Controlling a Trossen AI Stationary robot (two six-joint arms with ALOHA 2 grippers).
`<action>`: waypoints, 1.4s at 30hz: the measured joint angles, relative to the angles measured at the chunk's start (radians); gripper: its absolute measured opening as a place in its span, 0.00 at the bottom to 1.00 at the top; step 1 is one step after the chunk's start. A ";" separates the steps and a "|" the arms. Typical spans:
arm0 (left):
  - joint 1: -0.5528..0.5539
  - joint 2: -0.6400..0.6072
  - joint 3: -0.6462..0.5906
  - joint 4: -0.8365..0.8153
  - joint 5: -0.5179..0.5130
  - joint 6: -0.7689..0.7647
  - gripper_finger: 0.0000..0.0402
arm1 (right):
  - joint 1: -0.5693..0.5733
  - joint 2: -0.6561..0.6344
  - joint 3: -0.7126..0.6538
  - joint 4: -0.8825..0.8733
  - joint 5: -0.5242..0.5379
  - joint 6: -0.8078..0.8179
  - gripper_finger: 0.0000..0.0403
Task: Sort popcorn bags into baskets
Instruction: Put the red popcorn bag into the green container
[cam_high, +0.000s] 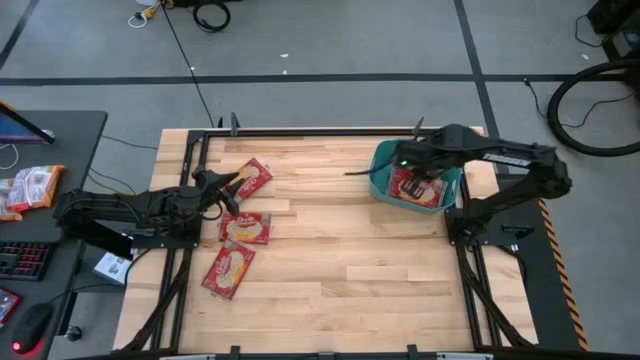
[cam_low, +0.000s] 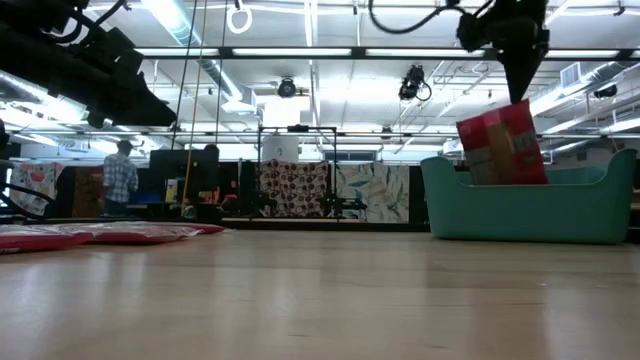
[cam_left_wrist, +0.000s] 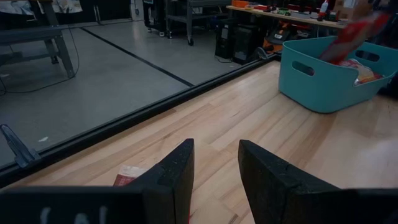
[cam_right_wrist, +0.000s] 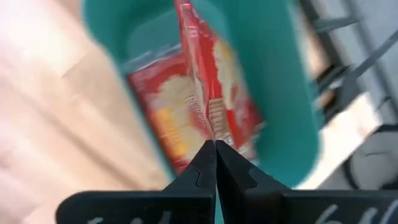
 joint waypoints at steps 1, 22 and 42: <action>0.000 0.000 0.000 0.000 0.000 0.000 0.32 | 0.007 0.021 0.000 0.001 -0.029 0.020 0.01; 0.000 0.000 0.000 -0.001 0.053 0.000 0.32 | 0.025 0.479 0.000 0.223 -0.266 0.032 0.03; 0.000 0.000 0.000 -0.001 0.053 0.000 0.32 | -0.038 0.335 0.000 0.167 -0.084 0.013 0.28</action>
